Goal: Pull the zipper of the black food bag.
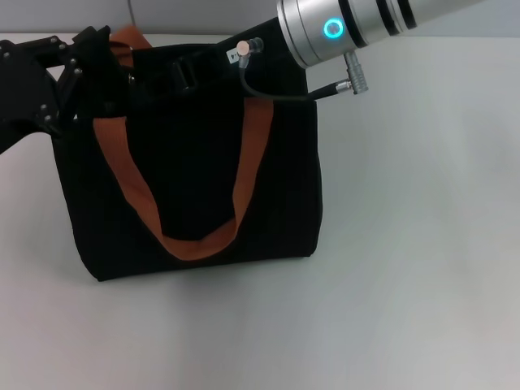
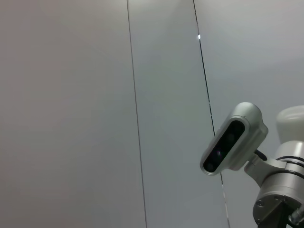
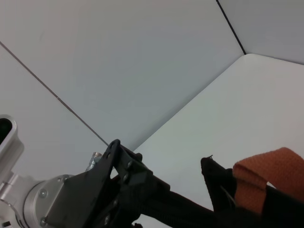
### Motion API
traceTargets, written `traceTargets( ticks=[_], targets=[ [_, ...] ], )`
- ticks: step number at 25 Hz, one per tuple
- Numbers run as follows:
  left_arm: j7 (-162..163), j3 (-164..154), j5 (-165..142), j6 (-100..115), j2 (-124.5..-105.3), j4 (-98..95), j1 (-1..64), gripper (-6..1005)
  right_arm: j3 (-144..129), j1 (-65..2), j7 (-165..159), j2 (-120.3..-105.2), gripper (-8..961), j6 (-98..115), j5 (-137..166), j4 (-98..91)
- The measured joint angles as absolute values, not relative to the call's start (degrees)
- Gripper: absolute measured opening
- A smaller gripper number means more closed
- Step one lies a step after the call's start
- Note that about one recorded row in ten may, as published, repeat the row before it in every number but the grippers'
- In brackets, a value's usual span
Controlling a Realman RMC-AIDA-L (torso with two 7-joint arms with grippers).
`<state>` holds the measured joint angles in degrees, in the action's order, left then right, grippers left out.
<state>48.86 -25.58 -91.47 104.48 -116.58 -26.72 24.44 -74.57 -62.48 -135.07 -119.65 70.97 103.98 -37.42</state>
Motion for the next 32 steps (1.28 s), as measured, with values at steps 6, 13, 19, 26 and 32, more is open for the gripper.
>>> traceTargets(
  ticks=[6,13,19,26,32],
  targets=[
    [48.9,-25.6,-91.5,104.4,-116.55,-26.7,24.3,53,-74.6,-61.5,-135.0,-119.68,242,70.9,104.1,-39.4],
    [48.9,-25.4,-91.4,104.3,-116.62,-26.7,24.3,59,-75.3,-61.1,-135.1,-119.71,211,70.8,104.1,-40.7],
    [49.0,-25.4,-90.7,104.3,-116.8,-26.7,24.3,64,-76.6,-61.1,-135.0,-119.71,184,70.8,103.7,-41.2],
    [49.5,-25.4,-90.3,104.7,-116.81,-26.7,24.0,70,-76.6,-60.4,-135.0,-119.71,152,70.7,103.5,-42.1],
    [49.4,-25.4,-90.2,105.1,-116.98,-26.7,23.7,75,-76.7,-59.8,-133.3,-119.71,125,70.7,103.6,-42.4]
  ],
)
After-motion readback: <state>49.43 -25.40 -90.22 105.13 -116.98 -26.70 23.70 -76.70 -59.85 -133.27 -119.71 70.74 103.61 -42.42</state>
